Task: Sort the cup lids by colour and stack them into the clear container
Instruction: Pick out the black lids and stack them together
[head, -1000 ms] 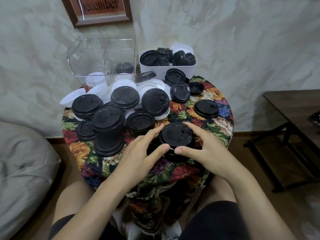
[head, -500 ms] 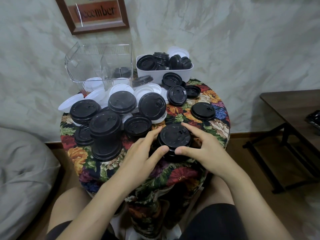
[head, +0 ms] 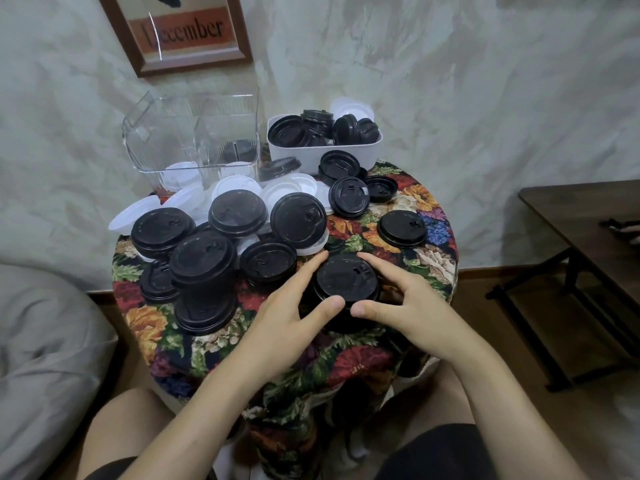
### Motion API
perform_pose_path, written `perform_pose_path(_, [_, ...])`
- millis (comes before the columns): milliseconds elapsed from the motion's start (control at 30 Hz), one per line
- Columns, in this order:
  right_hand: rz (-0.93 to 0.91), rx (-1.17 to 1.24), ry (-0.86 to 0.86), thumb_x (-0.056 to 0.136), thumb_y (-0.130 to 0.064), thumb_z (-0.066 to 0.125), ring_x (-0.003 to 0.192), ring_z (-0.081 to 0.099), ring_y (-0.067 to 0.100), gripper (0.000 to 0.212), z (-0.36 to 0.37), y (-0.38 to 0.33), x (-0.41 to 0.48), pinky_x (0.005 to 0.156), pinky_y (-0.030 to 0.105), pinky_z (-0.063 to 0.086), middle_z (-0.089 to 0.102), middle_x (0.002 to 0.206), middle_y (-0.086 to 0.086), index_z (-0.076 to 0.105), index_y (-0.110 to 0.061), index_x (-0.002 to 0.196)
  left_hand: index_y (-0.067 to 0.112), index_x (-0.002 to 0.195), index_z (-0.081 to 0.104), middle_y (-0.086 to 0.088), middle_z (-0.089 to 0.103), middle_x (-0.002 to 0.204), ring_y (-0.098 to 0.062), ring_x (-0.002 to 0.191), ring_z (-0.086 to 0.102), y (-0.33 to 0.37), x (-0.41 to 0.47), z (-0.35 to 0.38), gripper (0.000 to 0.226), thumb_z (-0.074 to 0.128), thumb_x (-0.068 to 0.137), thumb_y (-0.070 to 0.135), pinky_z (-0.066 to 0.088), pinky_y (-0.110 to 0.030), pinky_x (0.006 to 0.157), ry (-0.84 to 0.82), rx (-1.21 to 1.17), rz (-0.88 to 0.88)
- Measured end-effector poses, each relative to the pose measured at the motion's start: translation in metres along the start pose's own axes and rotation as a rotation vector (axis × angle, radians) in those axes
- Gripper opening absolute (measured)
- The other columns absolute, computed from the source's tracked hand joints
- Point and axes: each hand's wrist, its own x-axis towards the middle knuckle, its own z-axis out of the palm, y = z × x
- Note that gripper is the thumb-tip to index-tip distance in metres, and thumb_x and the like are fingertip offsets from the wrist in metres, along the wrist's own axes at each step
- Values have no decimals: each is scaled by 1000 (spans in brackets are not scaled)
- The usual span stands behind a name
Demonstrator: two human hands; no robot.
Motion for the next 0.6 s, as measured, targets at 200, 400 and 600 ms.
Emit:
perform_pose_path(200, [-2, -7, -69, 77, -46, 82, 128, 51, -13, 76, -7, 0, 4, 104, 11, 40, 59, 134, -37, 47, -47, 144, 45, 159, 26, 28, 36, 159, 7, 147, 30, -5, 3, -2, 83, 51, 88, 79, 35, -40, 121, -13, 69, 13])
perform_pose_path(400, [0, -4, -77, 78, -47, 81, 130, 51, -10, 69, -7, 2, 5, 113, 24, 40, 58, 135, -35, 46, -55, 137, 43, 160, 23, 26, 34, 161, 7, 147, 31, -7, 4, -3, 89, 47, 84, 83, 35, -35, 120, -28, 145, 29])
perform_pose_path(600, [24, 51, -119, 82, -43, 77, 126, 57, -7, 68, -18, -2, 8, 105, 17, 46, 64, 134, -26, 54, -38, 146, 49, 158, 25, 31, 43, 153, 9, 141, 38, -4, 2, -2, 80, 54, 87, 75, 38, -27, 114, -7, 138, 45])
